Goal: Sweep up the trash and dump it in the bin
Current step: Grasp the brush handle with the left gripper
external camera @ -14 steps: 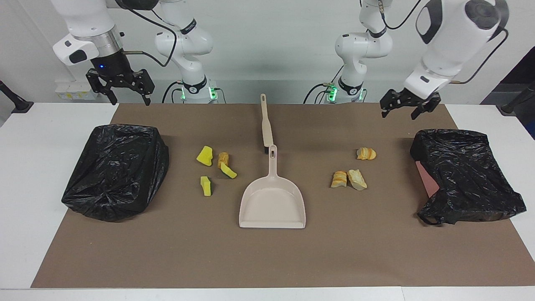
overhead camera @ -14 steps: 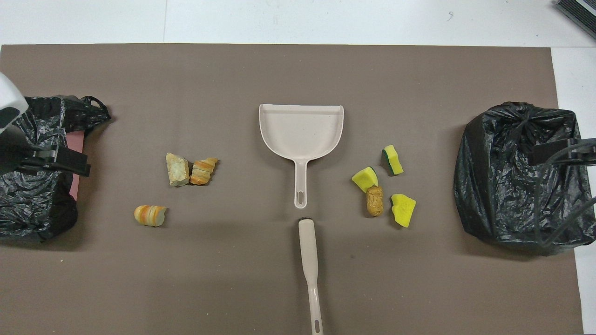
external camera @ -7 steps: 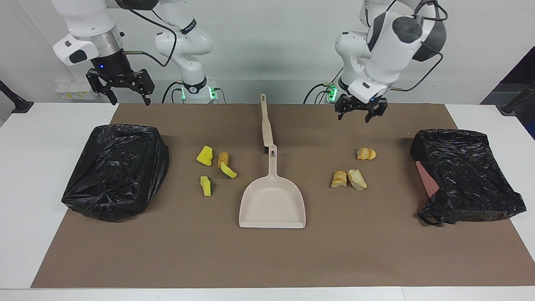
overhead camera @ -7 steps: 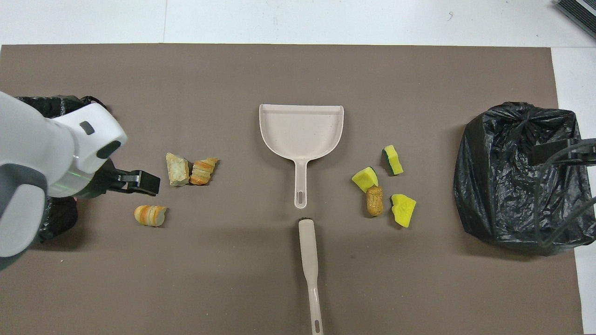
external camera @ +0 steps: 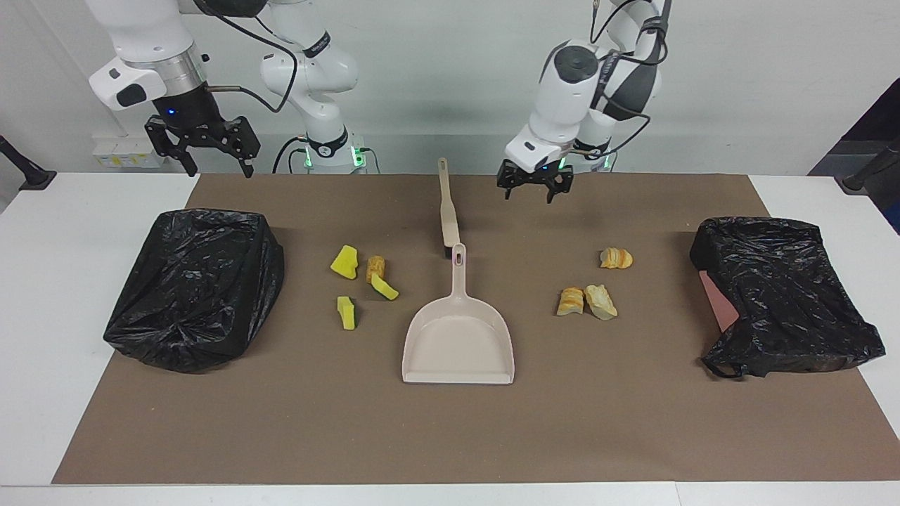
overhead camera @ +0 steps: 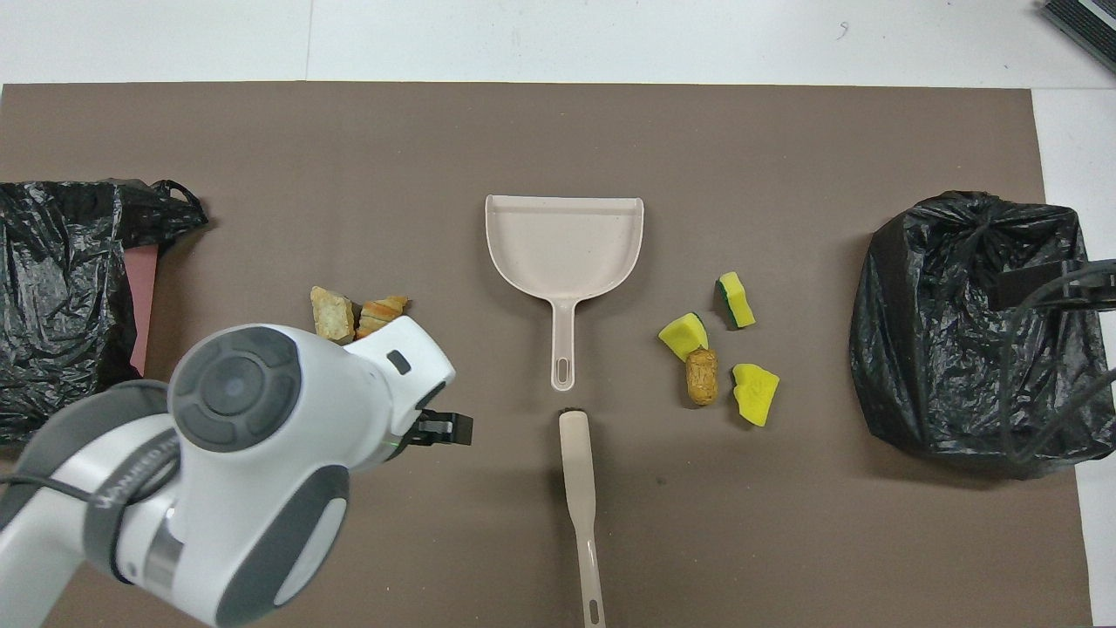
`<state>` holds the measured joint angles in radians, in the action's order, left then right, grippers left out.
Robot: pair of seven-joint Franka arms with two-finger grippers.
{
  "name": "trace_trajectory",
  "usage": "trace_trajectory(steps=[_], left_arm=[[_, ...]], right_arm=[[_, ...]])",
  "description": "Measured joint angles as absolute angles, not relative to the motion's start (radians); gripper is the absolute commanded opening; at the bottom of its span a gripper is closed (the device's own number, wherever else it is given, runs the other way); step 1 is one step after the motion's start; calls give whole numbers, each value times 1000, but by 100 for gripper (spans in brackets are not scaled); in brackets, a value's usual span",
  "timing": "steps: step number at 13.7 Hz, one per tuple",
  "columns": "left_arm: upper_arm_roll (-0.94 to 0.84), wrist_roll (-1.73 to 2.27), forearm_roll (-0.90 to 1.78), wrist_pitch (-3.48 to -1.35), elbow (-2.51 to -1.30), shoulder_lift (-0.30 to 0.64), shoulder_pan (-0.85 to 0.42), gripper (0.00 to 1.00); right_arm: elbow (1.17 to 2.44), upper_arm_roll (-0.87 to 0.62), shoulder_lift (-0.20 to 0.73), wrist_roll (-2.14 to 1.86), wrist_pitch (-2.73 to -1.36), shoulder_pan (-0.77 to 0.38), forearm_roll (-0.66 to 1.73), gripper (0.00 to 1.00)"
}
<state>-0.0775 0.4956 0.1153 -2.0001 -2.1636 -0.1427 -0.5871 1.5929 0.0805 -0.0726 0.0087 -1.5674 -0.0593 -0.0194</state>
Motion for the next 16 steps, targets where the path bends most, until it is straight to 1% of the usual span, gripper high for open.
trace_trajectory(steps=[3,6,9,10,11,13,14,16], left_arm=[[-79,664,116,-2134,-2232,-110,-733,100],[-79,747,153,-2291,-2323,-76,-865,100],[-79,802,179,-2362,-2346,-36,-941,100],[-78,825,183,-2377,-2346,-23,-962,96],[-78,853,184,-2393,-2346,-6,-982,75],[-78,883,184,-2412,-2345,13,-1000,5],[-77,885,184,-2413,-2344,15,-1000,0],[-72,885,184,-2413,-2343,15,-1000,0]], right_arm=[[1593,81,-73,9,-1567,-59,-19,100],[1593,81,-73,9,-1567,-59,-19,100],[1593,81,-73,9,-1567,-59,-19,100],[1594,81,-73,9,-1567,-59,-19,100],[1594,81,-73,9,-1567,-59,-19,100],[1594,81,-74,9,-1567,-59,-19,100],[1594,81,-74,9,-1567,-59,-19,100],[1594,81,-74,9,-1567,-59,-19,100]])
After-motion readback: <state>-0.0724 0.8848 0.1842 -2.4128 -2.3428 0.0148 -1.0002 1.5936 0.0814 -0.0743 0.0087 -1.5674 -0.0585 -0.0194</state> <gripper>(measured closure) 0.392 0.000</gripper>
